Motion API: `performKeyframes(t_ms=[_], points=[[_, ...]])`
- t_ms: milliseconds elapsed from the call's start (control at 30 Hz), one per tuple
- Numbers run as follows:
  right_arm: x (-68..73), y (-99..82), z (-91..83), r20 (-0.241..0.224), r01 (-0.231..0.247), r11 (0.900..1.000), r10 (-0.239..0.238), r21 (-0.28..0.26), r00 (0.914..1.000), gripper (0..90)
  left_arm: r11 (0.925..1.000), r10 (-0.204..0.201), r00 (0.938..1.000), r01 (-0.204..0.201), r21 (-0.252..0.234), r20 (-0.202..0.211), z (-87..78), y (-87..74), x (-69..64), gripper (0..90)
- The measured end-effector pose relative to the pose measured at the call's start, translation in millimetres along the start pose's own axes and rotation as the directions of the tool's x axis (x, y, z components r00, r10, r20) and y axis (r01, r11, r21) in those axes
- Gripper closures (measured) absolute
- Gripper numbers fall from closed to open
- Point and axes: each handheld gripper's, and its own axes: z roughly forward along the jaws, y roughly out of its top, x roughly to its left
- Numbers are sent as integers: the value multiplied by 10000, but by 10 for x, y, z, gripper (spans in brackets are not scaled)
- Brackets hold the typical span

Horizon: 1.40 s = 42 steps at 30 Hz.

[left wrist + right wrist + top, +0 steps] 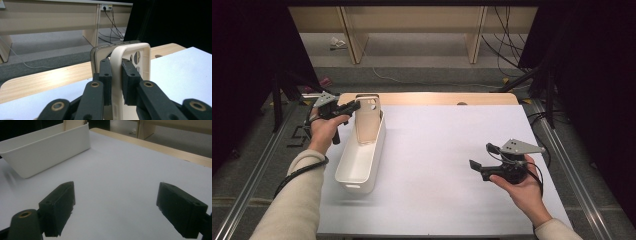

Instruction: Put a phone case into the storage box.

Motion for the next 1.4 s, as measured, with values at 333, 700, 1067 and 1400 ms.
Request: performKeyframes(t_ms=[333, 700, 1067, 1400], points=[[2, 0, 2, -11, 10, 10000, -10, 16, 10000, 162, 9985, 230, 9990, -210, 503, -378, 29, 22, -5, 773], [3, -2, 9, -39, 8, 10000, -8, 39, 10000, 162, 9903, 541, 9937, -407, 1332, -984, 82, 79, -39, 740], [7, 1, 5, -31, 23, 10000, -23, 33, 10000, 162, 9852, 703, 9877, -468, 1652, -1394, 107, 86, -57, 720], [7, -2, 10, -50, 23, 10000, -22, 56, 10000, 162, 9779, 396, 9846, -32, 2089, -1705, 127, 95, -89, 579]])
